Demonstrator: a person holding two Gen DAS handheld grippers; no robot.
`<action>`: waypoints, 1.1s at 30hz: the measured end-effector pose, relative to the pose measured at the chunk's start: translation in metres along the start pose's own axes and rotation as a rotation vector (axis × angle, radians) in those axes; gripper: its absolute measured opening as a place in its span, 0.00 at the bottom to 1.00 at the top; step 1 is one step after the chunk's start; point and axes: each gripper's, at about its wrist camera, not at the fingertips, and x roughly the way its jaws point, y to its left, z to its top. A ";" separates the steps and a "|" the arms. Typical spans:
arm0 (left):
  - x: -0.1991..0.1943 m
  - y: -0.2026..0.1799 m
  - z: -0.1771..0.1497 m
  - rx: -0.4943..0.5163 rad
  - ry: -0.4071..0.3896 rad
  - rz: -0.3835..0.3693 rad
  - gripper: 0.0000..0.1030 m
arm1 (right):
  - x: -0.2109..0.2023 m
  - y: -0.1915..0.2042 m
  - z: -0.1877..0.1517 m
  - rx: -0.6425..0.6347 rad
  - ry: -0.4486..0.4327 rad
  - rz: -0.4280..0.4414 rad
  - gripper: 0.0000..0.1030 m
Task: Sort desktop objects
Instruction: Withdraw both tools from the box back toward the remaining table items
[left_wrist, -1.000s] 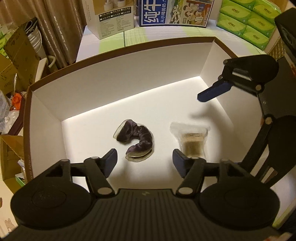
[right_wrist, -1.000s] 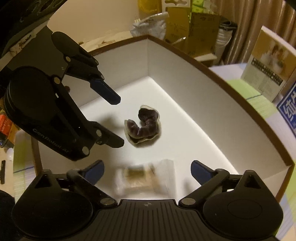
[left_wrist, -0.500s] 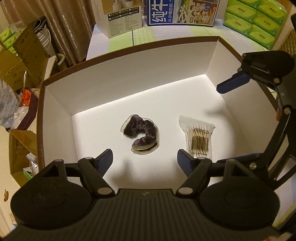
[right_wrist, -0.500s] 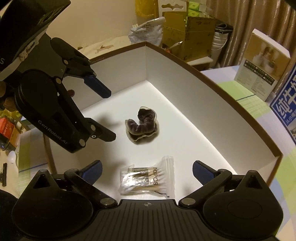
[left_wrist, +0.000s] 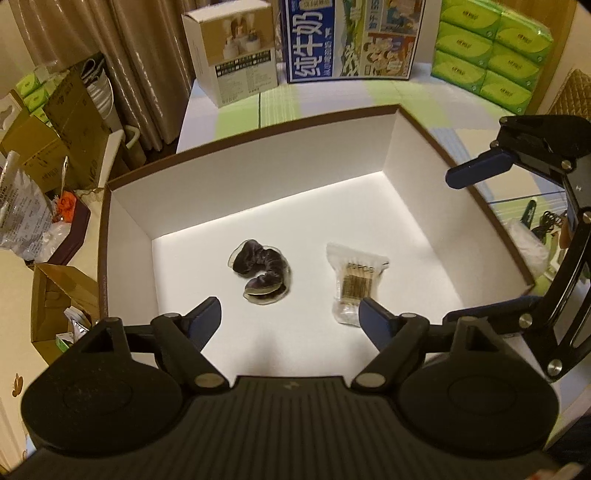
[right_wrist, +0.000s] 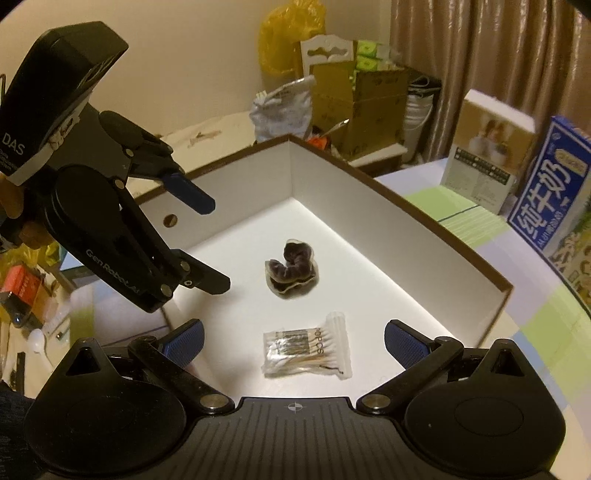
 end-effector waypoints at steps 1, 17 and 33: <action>-0.004 -0.002 -0.001 -0.004 -0.005 0.004 0.82 | -0.005 0.002 -0.002 0.002 -0.007 -0.006 0.98; -0.054 -0.052 -0.034 -0.036 -0.052 0.075 0.83 | -0.086 0.025 -0.051 0.089 -0.077 -0.069 0.98; -0.061 -0.113 -0.066 -0.104 -0.034 -0.010 0.83 | -0.147 0.025 -0.125 0.258 -0.078 -0.147 0.98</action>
